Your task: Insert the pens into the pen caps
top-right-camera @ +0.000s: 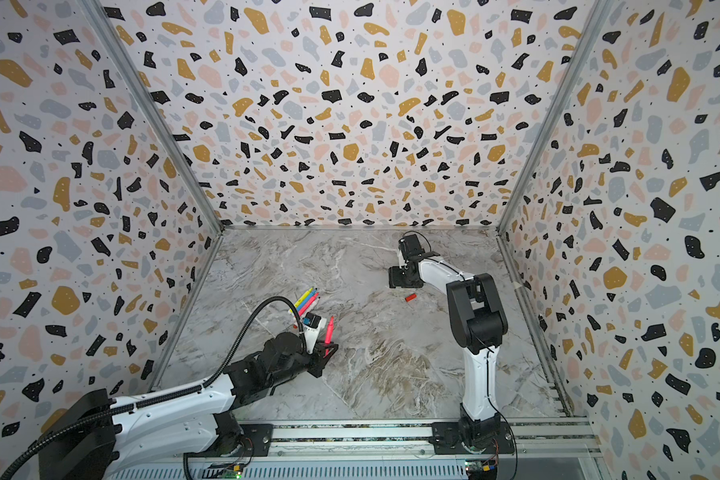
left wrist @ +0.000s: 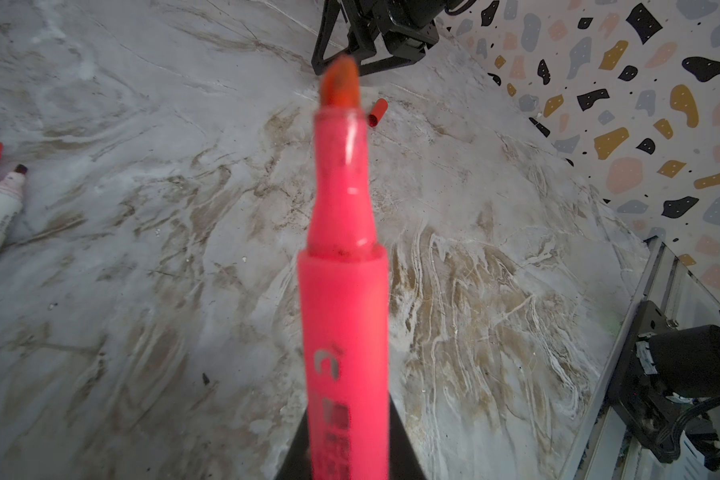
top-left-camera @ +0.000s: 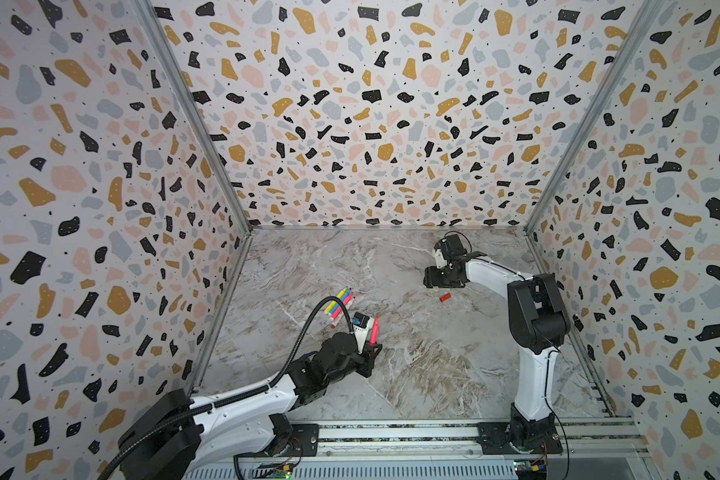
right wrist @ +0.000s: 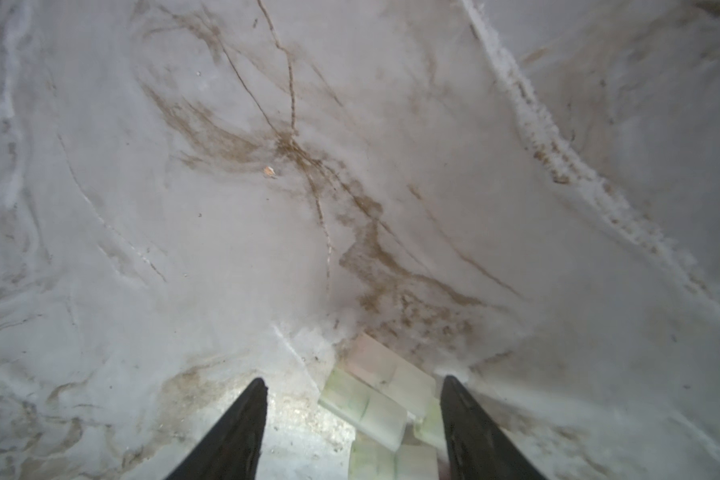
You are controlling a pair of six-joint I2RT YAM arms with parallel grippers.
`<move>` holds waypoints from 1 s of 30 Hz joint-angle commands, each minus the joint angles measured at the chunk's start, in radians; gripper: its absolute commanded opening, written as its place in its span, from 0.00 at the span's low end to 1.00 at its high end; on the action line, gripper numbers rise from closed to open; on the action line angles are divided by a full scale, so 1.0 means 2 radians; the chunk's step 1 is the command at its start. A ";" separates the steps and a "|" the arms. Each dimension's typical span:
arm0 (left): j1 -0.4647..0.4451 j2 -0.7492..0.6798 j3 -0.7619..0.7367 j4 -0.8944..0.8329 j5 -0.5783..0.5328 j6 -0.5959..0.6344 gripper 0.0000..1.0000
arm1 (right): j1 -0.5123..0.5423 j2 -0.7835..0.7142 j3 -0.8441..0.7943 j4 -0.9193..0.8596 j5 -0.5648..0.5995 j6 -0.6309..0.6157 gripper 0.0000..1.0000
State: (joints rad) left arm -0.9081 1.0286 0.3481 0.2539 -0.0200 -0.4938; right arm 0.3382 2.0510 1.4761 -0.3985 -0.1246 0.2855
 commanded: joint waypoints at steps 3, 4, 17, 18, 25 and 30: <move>0.001 -0.008 -0.009 0.007 -0.008 -0.003 0.00 | -0.002 0.006 0.014 -0.012 -0.001 0.002 0.67; 0.002 -0.009 -0.008 0.006 -0.009 -0.004 0.00 | -0.002 0.008 0.014 -0.010 -0.005 0.002 0.67; 0.001 -0.022 -0.007 -0.014 -0.023 -0.001 0.00 | 0.003 0.027 0.030 -0.001 -0.047 0.006 0.66; 0.001 -0.022 -0.007 -0.015 -0.024 0.000 0.00 | 0.006 0.029 0.031 0.000 -0.050 0.006 0.66; 0.002 -0.022 -0.006 -0.017 -0.026 0.001 0.00 | 0.028 0.042 0.042 0.005 -0.052 0.003 0.66; 0.001 -0.028 -0.009 -0.023 -0.032 0.002 0.00 | 0.047 0.054 0.060 -0.007 -0.053 0.001 0.65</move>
State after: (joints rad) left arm -0.9081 0.9920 0.3382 0.1997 -0.0658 -0.4938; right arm 0.4110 2.1487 1.5673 -0.3805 -0.2192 0.2890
